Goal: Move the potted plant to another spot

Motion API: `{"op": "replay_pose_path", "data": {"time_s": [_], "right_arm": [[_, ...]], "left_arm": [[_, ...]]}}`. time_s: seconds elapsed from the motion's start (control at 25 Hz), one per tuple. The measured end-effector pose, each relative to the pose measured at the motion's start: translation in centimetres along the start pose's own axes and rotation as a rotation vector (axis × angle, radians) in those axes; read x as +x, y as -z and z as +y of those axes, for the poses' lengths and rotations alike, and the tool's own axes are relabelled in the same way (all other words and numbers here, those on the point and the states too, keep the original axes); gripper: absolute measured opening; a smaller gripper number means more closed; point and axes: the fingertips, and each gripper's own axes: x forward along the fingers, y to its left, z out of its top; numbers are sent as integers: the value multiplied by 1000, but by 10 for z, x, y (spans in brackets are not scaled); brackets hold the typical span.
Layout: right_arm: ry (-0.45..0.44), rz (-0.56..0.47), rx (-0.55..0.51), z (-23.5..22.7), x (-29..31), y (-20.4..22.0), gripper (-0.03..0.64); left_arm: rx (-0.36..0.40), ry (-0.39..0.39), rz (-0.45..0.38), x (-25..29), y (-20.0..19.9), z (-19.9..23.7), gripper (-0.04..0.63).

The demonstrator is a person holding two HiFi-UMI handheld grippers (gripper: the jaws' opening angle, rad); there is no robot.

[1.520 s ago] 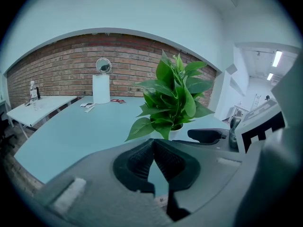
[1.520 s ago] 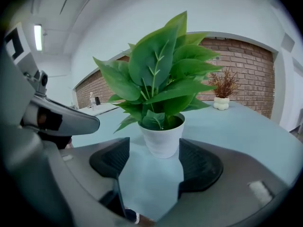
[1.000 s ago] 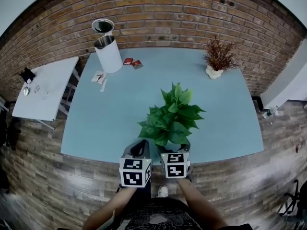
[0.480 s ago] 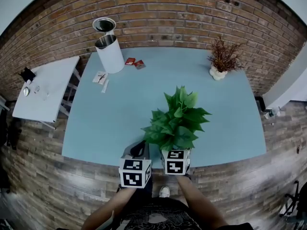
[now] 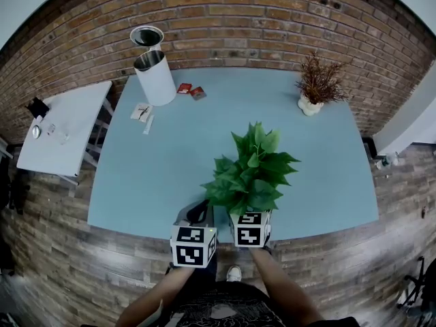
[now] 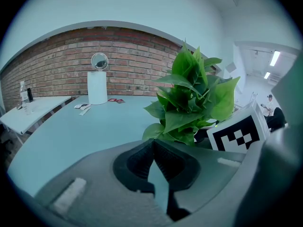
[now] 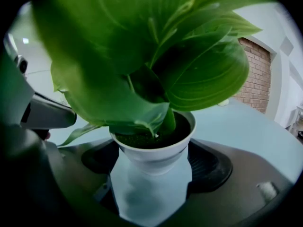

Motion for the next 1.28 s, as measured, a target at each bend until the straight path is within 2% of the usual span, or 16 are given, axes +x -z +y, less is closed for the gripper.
{"op": "replay_pose_path", "data": {"time_s": [1.28], "right_arm": [[10, 48, 10, -12, 51, -38, 451]], "left_arm": [[19, 72, 22, 55, -35, 11, -2]]}}
